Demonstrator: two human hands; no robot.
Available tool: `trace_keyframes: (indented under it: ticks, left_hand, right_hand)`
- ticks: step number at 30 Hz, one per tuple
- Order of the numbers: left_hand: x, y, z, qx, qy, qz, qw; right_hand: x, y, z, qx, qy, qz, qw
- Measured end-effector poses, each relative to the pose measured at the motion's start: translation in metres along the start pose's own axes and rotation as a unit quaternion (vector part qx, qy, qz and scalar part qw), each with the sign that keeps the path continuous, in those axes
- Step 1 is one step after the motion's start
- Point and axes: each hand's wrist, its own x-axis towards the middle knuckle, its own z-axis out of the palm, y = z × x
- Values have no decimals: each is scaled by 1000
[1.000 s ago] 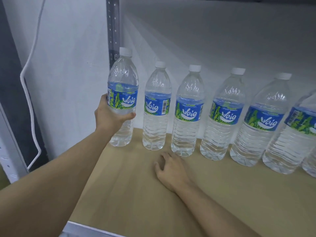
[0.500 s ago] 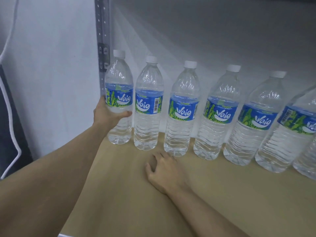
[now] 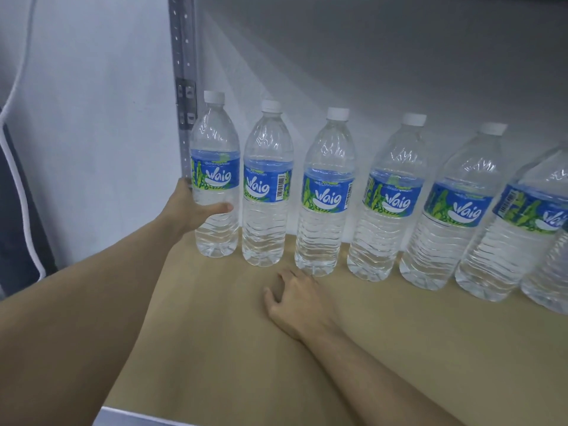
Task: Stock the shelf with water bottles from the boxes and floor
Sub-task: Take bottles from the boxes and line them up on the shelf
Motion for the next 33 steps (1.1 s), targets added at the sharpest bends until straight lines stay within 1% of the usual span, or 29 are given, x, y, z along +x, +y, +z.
trace_keyframes:
  ticks: [7, 11, 13, 17, 30, 33]
  left_hand:
    - [-4, -5, 1, -16, -18, 11, 1000]
    - [-8, -4, 0, -48, -50, 12, 998]
    - [-13, -4, 2, -54, -44, 16, 997]
    - [-19, -6, 4, -21, -19, 15, 999]
    - [-19, 0, -4, 31, -52, -36, 998]
    - [-22, 3, -3, 60, -45, -41, 996]
  right_hand:
    - [-1, -1, -1, -1, 1, 0, 1000]
    - [0, 0, -1, -3, 3, 0, 1000]
    - [-1, 0, -1, -6, 2, -3, 1000]
    - [-1, 0, -1, -5, 1, -4, 1000]
    - [-1, -1, -1, 3, -3, 4, 1000]
    - [-1, -2, -2, 3, -9, 11, 1000]
